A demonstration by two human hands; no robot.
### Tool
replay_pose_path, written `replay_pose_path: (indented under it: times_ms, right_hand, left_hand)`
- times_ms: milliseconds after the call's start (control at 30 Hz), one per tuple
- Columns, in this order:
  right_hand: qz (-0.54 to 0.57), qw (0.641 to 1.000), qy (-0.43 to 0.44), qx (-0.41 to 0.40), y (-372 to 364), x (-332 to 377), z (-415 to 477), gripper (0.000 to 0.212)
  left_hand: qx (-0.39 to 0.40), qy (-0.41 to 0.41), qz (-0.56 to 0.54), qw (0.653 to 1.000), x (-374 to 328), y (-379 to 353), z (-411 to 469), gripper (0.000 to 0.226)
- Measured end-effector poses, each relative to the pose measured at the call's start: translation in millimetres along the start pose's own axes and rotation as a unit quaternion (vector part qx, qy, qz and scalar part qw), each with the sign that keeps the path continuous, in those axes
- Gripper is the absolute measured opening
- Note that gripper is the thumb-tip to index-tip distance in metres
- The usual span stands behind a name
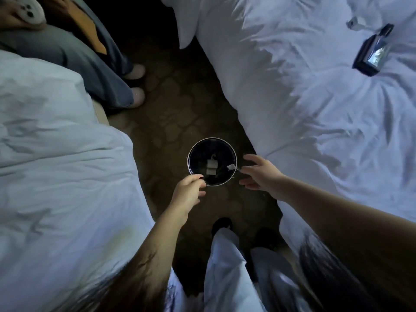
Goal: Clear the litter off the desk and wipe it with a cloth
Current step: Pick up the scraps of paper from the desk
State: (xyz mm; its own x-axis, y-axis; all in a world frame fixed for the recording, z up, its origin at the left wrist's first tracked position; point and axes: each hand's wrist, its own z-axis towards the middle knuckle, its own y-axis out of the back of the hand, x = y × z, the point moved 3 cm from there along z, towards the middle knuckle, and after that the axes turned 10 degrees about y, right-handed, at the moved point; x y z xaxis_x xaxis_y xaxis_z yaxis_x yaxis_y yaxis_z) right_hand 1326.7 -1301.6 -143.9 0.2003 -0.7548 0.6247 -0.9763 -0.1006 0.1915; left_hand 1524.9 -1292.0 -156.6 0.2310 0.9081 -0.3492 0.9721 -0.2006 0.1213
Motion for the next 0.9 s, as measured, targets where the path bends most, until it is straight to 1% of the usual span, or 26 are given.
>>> replay_pose_path:
  times_ms: [67, 133, 200, 333, 533, 633, 700, 767, 900]
  right_hand:
    - [0.042, 0.999, -0.016, 0.028, 2.8, -0.8, 2.3, 0.058]
    - [0.039, 0.998, -0.008, 0.038, 12.1, -2.9, 0.2, 0.061]
    - [0.012, 0.999, 0.006, 0.033, 24.7, -6.3, -4.7, 0.058]
    - [-0.042, 0.999, 0.011, 0.029, 49.8, -12.1, -25.0, 0.040]
    - [-0.142, 0.985, 0.091, 0.020, 89.6, -11.5, -67.0, 0.035]
    - [-0.221, 0.966, 0.134, 0.004, 116.2, -14.7, -99.0, 0.034]
    - [-0.237, 0.960, 0.152, -0.011, 137.0, -20.2, -125.0, 0.033]
    - [-0.242, 0.956, 0.165, -0.038, 163.1, -30.0, -156.3, 0.033]
    - [-0.242, 0.947, 0.181, -0.112, 227.7, -69.0, -235.5, 0.032]
  left_hand:
    - [0.001, -0.003, 0.009, 1.000, -3.0, -6.2, -0.7, 0.025]
    - [0.002, -0.008, 0.030, 1.000, -5.8, -13.0, -1.8, 0.024]
    - [0.003, -0.019, 0.056, 0.998, -9.7, -19.7, -3.9, 0.024]
    - [0.006, -0.040, 0.111, 0.993, -23.5, -36.7, -12.4, 0.025]
    - [0.020, -0.113, 0.227, 0.967, -53.8, -74.9, -41.3, 0.025]
    - [0.028, -0.160, 0.311, 0.936, -65.9, -107.0, -68.5, 0.023]
    - [0.050, -0.197, 0.361, 0.910, -70.9, -136.5, -91.5, 0.017]
    - [0.067, -0.234, 0.424, 0.873, -73.2, -172.5, -119.6, 0.016]
    - [0.109, -0.295, 0.532, 0.786, -64.3, -261.4, -184.2, 0.022]
